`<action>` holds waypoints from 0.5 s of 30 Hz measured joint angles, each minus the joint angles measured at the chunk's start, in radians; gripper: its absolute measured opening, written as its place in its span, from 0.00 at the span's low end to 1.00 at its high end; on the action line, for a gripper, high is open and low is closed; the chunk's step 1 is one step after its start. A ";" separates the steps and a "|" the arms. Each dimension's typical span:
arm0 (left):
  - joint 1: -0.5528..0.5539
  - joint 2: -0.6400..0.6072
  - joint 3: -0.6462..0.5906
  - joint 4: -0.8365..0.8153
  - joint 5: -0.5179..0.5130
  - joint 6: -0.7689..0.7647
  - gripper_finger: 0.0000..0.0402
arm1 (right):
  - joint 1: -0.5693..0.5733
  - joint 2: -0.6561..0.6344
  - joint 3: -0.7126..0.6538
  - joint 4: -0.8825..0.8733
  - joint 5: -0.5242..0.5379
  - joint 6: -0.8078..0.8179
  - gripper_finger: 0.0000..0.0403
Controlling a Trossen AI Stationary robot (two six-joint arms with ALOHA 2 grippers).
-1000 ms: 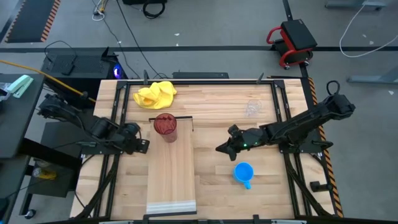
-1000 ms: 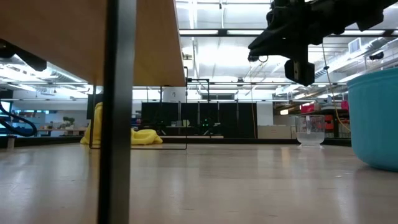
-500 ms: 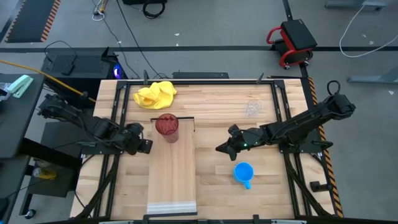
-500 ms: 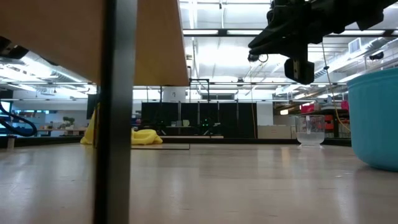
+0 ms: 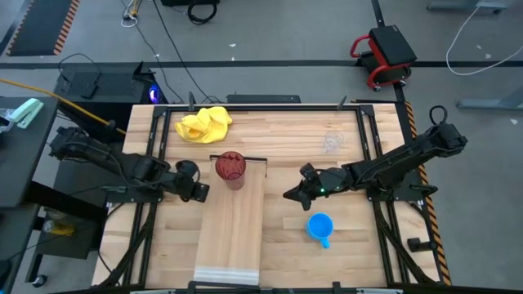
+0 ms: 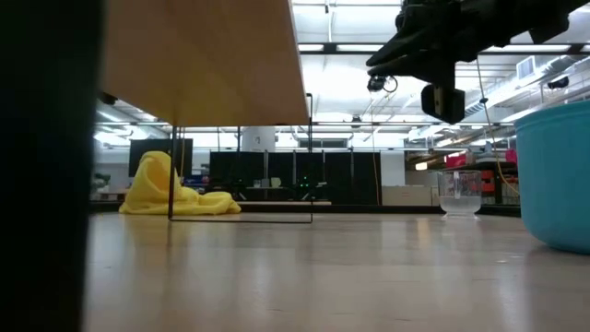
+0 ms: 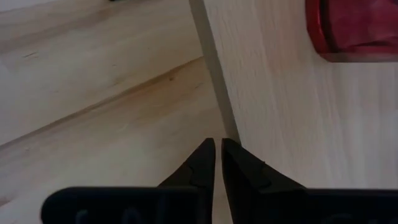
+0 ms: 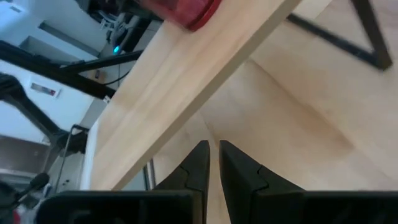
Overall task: Stack small to large cups/mugs on shelf
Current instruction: Adjust the shelf
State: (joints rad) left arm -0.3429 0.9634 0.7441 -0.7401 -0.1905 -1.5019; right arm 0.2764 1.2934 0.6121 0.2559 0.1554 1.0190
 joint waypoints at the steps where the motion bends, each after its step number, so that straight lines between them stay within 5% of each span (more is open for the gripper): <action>1: 0.000 -0.009 0.000 -0.013 0.014 0.001 0.10 | 0.013 0.000 0.000 0.004 0.000 0.006 0.10; 7: -0.051 -0.061 0.000 -0.033 0.133 -0.046 0.08 | 0.036 0.006 0.000 0.004 0.019 0.053 0.10; 15: -0.224 -0.060 0.001 -0.028 0.234 -0.238 0.06 | -0.157 0.045 0.032 0.000 0.022 0.046 0.08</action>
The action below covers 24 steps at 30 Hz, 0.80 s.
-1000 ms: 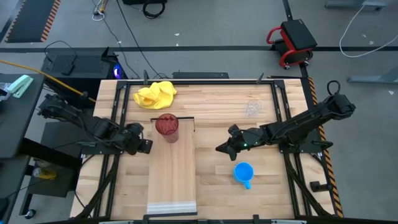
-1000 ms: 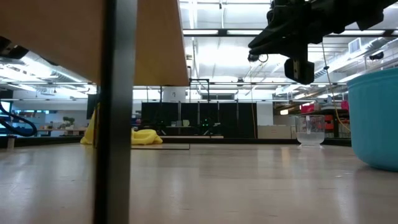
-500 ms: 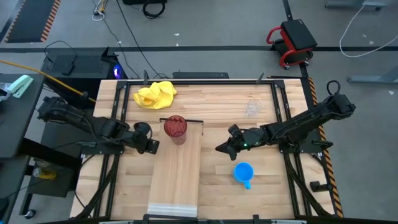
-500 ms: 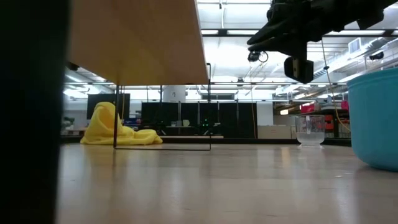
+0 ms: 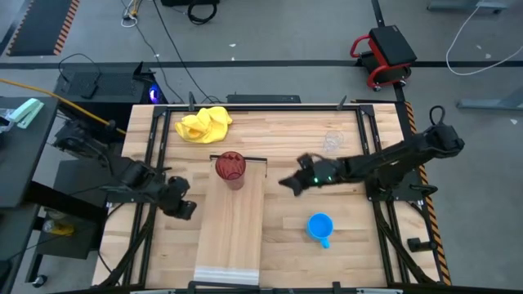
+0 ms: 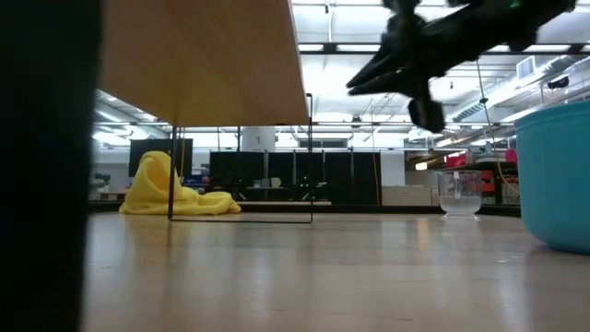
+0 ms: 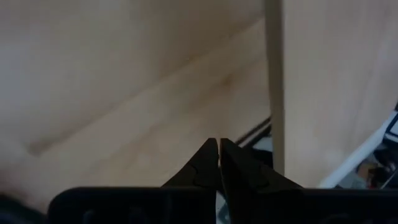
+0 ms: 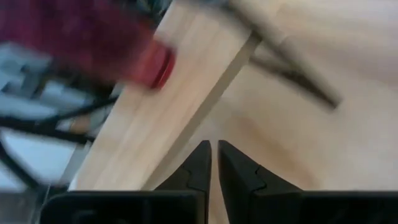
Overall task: Stack small to large cups/mugs on shelf
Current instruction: Adjust the shelf
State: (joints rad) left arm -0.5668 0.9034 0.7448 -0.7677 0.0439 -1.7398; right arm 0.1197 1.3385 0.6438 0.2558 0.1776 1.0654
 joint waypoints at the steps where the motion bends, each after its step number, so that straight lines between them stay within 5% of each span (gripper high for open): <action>1: -0.019 0.000 0.000 0.002 -0.002 -0.020 0.06 | -0.025 0.012 0.011 0.003 -0.013 -0.008 0.08; 9: -0.134 0.009 0.000 0.091 -0.061 -0.147 0.08 | -0.141 0.143 0.103 -0.060 -0.160 -0.071 0.03; 24: -0.141 0.162 0.001 0.197 -0.081 -0.159 0.07 | -0.206 0.308 0.286 -0.158 -0.190 -0.155 0.02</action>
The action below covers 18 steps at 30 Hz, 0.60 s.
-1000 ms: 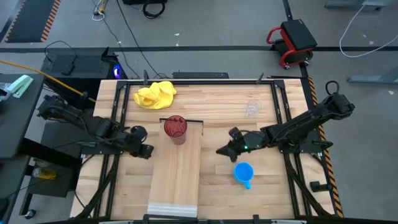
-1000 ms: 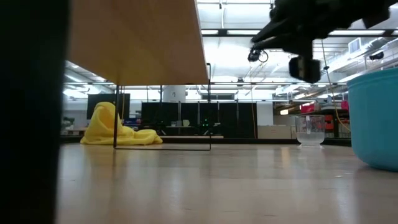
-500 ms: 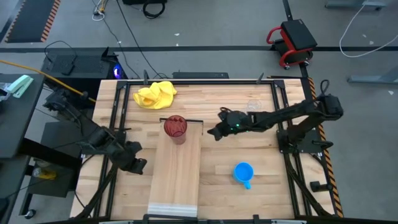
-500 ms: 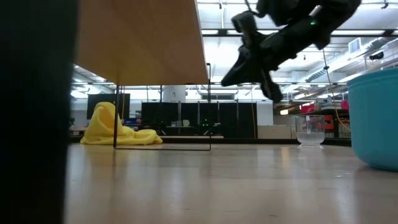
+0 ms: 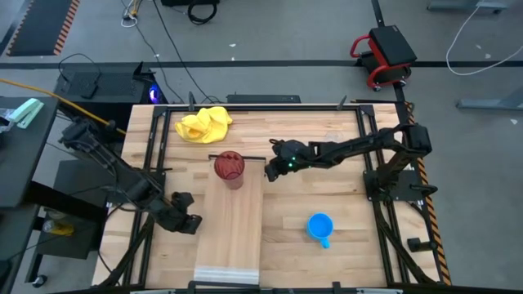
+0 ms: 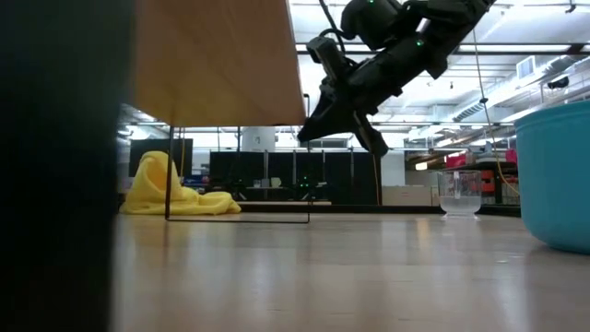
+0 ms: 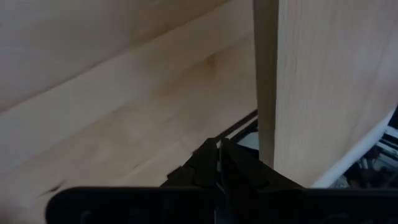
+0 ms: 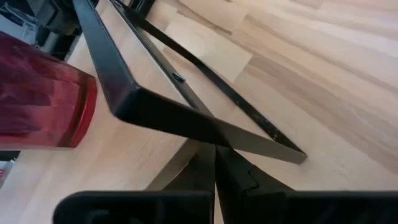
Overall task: Stack small to large cups/mugs on shelf
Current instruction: Adjust the shelf
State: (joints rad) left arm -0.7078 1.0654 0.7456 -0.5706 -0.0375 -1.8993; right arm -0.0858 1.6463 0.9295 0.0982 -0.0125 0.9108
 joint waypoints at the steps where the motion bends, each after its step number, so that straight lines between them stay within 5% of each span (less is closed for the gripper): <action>1: 0.000 0.009 0.000 0.010 0.000 0.003 0.07 | -0.005 -0.001 0.000 0.002 -0.001 -0.002 0.02; 18: 0.139 0.037 0.000 0.124 0.013 0.184 0.07 | -0.026 -0.016 -0.001 -0.062 0.005 -0.017 0.02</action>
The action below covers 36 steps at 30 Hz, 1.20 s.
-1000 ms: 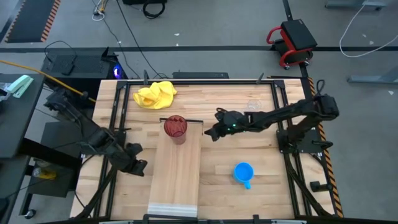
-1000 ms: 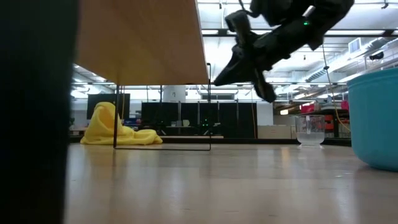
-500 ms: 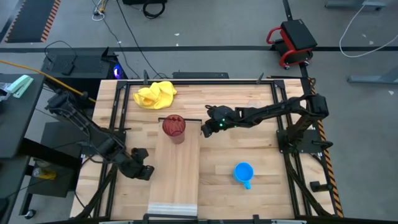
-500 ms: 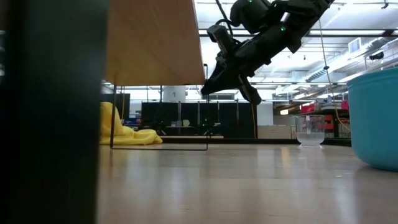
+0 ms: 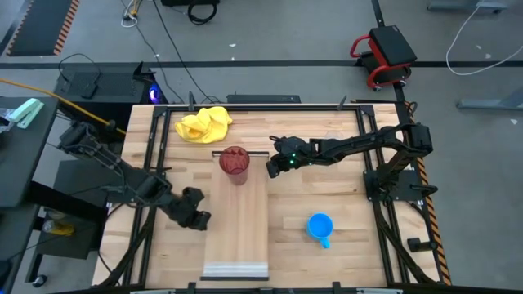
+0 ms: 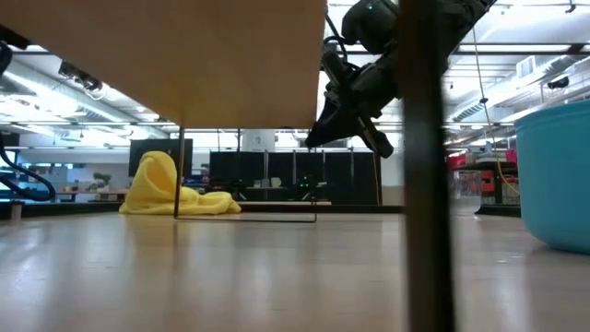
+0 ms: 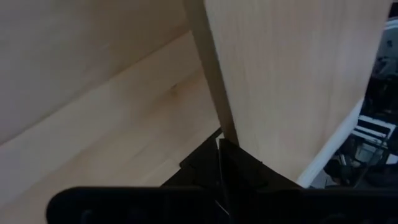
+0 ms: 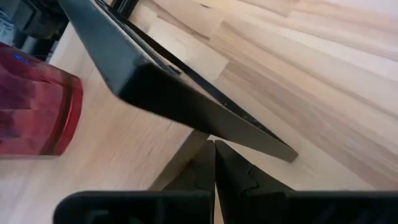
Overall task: Stack small to large cups/mugs on shelf
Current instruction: Adjust the shelf
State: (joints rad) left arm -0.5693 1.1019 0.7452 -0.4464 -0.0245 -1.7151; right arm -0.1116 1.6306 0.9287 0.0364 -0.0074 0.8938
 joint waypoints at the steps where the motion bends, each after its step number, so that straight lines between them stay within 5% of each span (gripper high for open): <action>1: 0.006 0.000 0.000 0.007 0.002 0.008 0.07 | 0.000 0.000 0.000 0.000 0.000 0.000 0.02; 25: 0.052 -0.002 0.000 -0.065 0.018 0.104 0.05 | -0.004 -0.001 -0.001 0.000 -0.003 0.002 0.04; 36: 0.051 -0.014 0.000 -0.177 0.006 0.116 0.09 | -0.003 -0.002 -0.001 -0.008 -0.092 0.002 0.04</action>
State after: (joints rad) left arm -0.5179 1.0879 0.7456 -0.6235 -0.0180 -1.5990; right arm -0.1150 1.6286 0.9276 0.0287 -0.0991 0.8961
